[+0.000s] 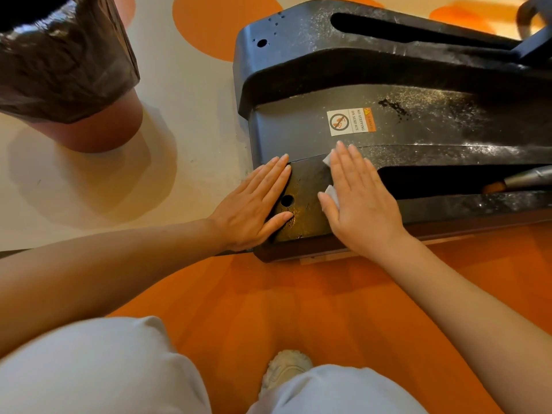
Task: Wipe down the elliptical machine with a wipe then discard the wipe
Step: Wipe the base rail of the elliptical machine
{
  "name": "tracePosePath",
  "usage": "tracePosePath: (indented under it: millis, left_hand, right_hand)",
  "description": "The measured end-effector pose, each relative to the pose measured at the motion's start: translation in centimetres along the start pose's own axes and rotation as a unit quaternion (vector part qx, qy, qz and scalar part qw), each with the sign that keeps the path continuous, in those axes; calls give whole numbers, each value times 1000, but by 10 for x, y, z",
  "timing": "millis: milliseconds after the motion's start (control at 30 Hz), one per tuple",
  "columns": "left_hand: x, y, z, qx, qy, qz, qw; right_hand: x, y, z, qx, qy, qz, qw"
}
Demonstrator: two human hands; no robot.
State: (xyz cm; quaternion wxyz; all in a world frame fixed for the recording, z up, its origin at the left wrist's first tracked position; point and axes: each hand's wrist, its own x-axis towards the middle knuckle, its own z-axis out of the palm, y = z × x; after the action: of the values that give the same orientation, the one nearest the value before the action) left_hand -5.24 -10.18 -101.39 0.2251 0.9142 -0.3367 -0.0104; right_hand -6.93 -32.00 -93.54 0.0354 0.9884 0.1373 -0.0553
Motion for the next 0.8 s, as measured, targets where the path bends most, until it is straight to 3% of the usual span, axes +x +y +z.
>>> tracePosePath:
  millis: [200,367,500,667,800]
  left_hand:
    - [2,1,-1,-10,1,8,1000]
    - [5,-2,-2,-5,-7,20,1000]
    - [8,-1,-3,-12,-18,21,1000]
    - [15,1,-6,0,-24,34,999]
    - [23,1,-9,-4,-41,48,998]
  right_hand:
    - [-14,-5,4,1,-9,-54,999]
    - [0,11,-6,38,-1,15,999]
    - [-12,8,-1,-6,-25,-58,998]
    - [12,30,-11,63,-26,65,996]
    - [-9,17,-7,32,-27,-26,999]
